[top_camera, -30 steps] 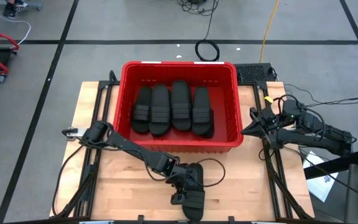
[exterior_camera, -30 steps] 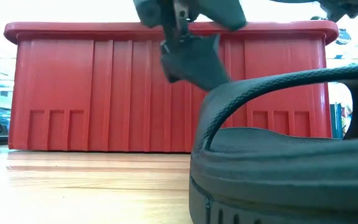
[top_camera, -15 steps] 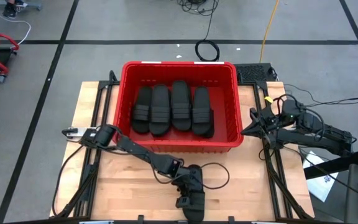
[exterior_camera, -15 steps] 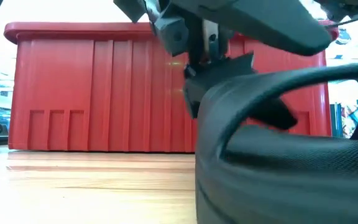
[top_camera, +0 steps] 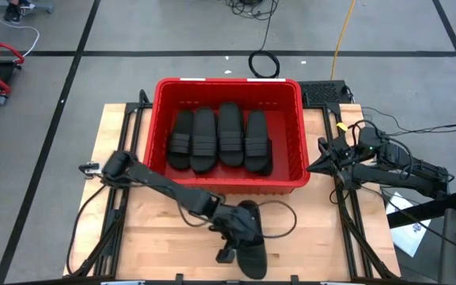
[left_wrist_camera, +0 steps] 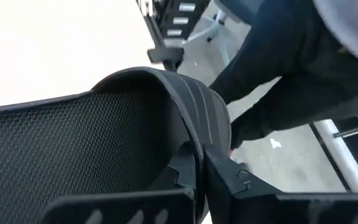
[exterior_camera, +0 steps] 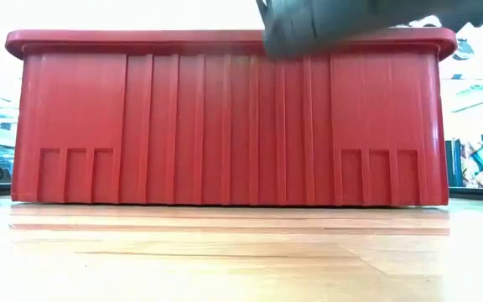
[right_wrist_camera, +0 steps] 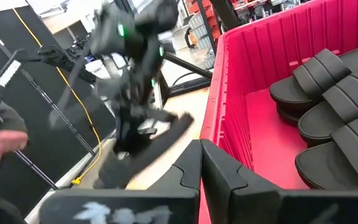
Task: Pick and place slides into bin
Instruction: Put the black slide into the red bin
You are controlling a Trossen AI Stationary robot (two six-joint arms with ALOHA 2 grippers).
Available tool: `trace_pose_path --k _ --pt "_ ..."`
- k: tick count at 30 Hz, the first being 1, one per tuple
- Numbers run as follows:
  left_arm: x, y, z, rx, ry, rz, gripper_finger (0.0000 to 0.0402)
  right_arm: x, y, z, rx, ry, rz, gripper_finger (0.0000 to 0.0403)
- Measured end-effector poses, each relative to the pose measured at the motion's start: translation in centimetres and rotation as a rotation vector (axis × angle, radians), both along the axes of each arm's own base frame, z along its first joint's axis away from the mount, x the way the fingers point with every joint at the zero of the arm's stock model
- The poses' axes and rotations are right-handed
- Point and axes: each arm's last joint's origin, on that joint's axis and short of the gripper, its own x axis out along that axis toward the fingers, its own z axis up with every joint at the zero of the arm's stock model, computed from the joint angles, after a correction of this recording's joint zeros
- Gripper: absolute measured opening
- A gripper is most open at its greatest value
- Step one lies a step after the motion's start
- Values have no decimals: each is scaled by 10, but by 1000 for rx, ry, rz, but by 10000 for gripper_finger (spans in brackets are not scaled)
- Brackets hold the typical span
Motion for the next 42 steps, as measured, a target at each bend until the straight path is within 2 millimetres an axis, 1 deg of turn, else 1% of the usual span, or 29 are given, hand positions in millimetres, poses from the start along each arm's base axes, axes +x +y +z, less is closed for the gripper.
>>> trace_pose_path --k 3,5,8,11,14,16,18,21,24,26,29,31,34,38,40,42 --pt "-13 4 38 -13 -42 4 4 0 0 0 0 1 0 0" --pt "-27 6 60 11 -38 21 3 0 0 0 -2 0 0 0" --pt "-53 5 92 70 21 25 3 0 0 0 -3 1 -1 0" --pt "-84 6 117 163 138 33 2 0 0 0 -4 0 -4 0" --pt "-113 9 137 286 235 65 2 0 -1 0 -8 1 -33 0" --pt "-133 9 148 370 255 93 2 0 -2 0 -12 3 -65 0" --pt "-150 10 158 411 242 128 1 1 -3 0 -17 5 -99 0" --pt "-176 9 171 449 163 184 1 1 -4 0 -26 6 -152 0" --pt "-201 8 178 504 72 238 1 1 -6 0 -33 6 -201 0" --pt "-218 9 178 520 0 273 1 1 -7 0 -33 4 -227 0" --pt "-240 16 172 517 -124 335 1 1 -8 1 -28 1 -265 0" --pt "-251 25 162 513 -195 366 1 1 -8 1 -29 -5 -277 0" --pt "-263 47 147 482 -305 397 1 2 -9 3 -34 -21 -298 0" --pt "-271 84 132 405 -444 421 0 2 -10 5 -43 -44 -344 0" --pt "-275 103 131 375 -516 456 0 2 -10 5 -44 -46 -353 0" --pt "-281 121 135 367 -594 506 0 2 -11 5 -39 -45 -370 0"
